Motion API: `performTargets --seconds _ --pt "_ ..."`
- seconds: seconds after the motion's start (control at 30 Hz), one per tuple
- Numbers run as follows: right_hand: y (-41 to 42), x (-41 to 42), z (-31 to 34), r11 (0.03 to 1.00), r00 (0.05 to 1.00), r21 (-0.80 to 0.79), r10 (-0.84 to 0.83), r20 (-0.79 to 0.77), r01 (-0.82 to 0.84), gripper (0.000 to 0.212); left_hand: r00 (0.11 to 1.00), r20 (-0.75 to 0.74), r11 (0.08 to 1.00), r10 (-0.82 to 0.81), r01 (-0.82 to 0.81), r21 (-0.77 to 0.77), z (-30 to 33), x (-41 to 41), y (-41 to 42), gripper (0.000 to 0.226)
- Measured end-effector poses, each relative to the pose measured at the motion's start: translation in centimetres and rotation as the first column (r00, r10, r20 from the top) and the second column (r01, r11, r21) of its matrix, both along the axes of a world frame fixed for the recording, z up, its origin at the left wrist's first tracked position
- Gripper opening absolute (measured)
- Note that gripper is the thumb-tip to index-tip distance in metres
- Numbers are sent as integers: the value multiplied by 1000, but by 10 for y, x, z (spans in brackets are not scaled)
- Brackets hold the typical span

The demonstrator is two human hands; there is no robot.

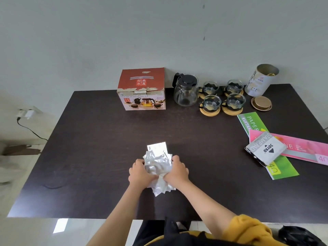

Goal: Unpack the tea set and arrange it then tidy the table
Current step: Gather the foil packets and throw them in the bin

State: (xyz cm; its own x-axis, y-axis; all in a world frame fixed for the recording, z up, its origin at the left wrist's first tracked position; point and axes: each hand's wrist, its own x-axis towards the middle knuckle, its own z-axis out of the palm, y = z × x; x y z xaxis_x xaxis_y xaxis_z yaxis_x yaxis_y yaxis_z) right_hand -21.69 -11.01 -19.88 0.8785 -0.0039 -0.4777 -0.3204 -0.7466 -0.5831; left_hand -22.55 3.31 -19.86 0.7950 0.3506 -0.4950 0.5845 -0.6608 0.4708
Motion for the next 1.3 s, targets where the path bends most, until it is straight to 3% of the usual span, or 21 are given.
performTargets --seconds 0.17,0.37,0.57,0.73,0.97,1.1,1.3 --pt "-1 4 0 1000 998 10 12 -64 -12 43 996 -55 997 -72 71 -13 0 7 3 60" --pt "-10 -11 -2 983 997 179 -52 50 42 26 994 83 990 -68 78 -119 0 -3 -1 55" --pt "-25 -17 1 901 985 409 -171 33 143 41 988 137 938 -74 116 -328 3 -3 -4 54" --pt "-51 -21 14 792 948 533 -311 -69 298 60 985 152 832 -77 147 -534 11 2 -5 35" --pt "-63 -43 29 489 762 680 -627 -162 547 46 994 10 608 -113 77 -790 20 3 -21 38" --pt "-62 -66 37 378 632 681 -758 -162 627 37 980 -18 506 -198 87 -858 26 -9 -33 39" --pt "-78 -122 40 242 457 650 -870 -182 720 31 941 -28 467 -337 141 -873 24 -37 -66 37"
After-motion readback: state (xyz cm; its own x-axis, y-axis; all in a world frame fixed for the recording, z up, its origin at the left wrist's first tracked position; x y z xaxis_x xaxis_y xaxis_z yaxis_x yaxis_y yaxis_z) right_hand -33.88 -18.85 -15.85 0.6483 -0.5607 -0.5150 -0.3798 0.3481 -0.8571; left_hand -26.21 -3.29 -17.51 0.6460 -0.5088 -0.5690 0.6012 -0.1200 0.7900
